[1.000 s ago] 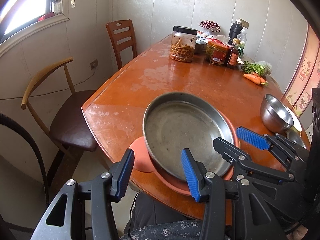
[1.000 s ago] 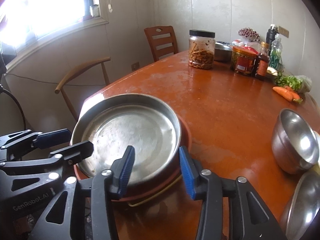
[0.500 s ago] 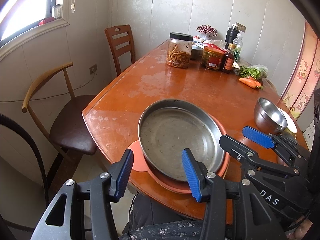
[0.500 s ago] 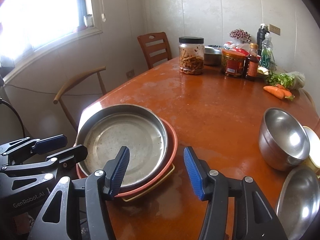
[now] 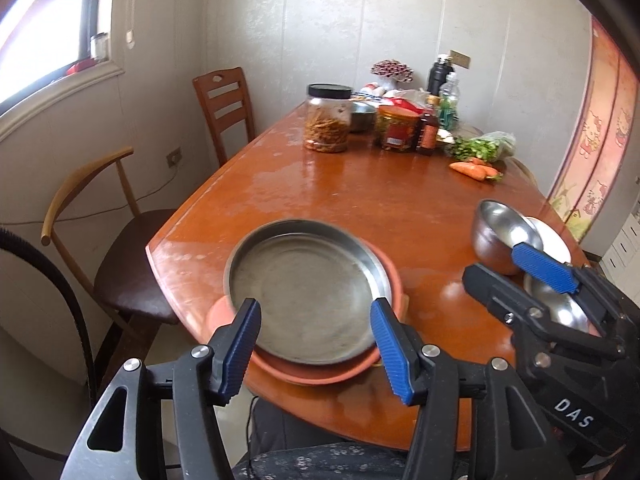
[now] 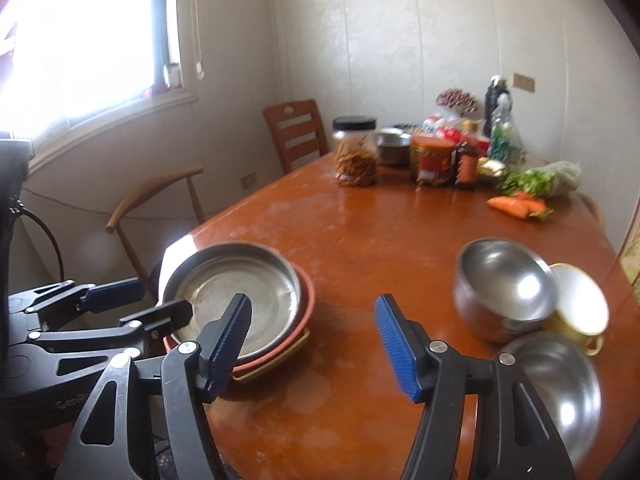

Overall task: Organize plates and bowls
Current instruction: 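Move both tools to the large steel basin rim and grasp it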

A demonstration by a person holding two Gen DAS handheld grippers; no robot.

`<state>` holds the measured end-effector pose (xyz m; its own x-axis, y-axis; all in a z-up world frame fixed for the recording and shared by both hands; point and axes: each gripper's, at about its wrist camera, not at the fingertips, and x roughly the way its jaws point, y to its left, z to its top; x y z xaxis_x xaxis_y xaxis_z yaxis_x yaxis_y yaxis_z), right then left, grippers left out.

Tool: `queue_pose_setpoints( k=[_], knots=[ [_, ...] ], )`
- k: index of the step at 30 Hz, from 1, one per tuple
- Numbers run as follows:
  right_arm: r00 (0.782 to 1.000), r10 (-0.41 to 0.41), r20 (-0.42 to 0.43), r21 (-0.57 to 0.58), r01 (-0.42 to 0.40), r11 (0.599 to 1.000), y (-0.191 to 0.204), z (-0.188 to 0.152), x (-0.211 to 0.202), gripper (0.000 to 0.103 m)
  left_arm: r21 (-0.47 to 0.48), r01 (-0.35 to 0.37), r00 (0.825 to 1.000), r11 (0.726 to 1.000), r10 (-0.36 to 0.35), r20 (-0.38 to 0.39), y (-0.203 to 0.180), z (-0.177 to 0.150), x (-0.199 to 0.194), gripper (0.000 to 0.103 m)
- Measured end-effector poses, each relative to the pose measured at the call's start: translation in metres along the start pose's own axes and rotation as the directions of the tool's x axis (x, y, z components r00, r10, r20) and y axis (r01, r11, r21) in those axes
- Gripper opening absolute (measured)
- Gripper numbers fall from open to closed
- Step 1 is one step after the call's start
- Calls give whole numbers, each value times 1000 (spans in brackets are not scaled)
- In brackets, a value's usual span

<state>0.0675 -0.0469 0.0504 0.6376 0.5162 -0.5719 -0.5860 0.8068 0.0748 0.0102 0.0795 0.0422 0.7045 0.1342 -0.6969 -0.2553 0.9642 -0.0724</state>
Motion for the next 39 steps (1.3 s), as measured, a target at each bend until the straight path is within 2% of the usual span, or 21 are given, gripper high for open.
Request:
queue_pose_setpoints(
  k=[7, 11, 14, 18, 27, 32, 34, 39],
  knots=[
    [993, -104, 61, 20, 103, 995, -33, -2, -41, 69, 48, 61, 998, 997, -61, -4, -41, 7, 1, 58],
    [972, -210, 106, 8, 211, 978, -48, -7, -64, 71, 87, 68, 998, 994, -68, -3, -67, 11, 3, 58],
    [949, -284, 140, 3, 286, 958, -62, -13, -80, 73, 113, 82, 997, 990, -82, -3, -84, 13, 3, 58],
    [935, -323, 148, 43, 321, 946, -85, -20, -96, 73, 152, 95, 995, 984, -96, 4, -109, 18, 0, 58],
    [915, -387, 119, 165, 366, 916, -145, -37, -124, 74, 230, 169, 986, 958, -167, -26, -166, 22, 3, 58],
    [903, -426, 61, 224, 403, 887, -184, -50, -130, 74, 259, 201, 980, 945, -194, -55, -192, 18, 12, 58],
    [904, -426, 26, 245, 407, 880, -196, -57, -127, 74, 260, 218, 976, 941, -208, -66, -198, 16, 17, 58],
    [928, -368, -55, 295, 367, 882, -221, -77, -110, 74, 285, 224, 973, 932, -199, -114, -212, 6, 33, 58]
  ],
)
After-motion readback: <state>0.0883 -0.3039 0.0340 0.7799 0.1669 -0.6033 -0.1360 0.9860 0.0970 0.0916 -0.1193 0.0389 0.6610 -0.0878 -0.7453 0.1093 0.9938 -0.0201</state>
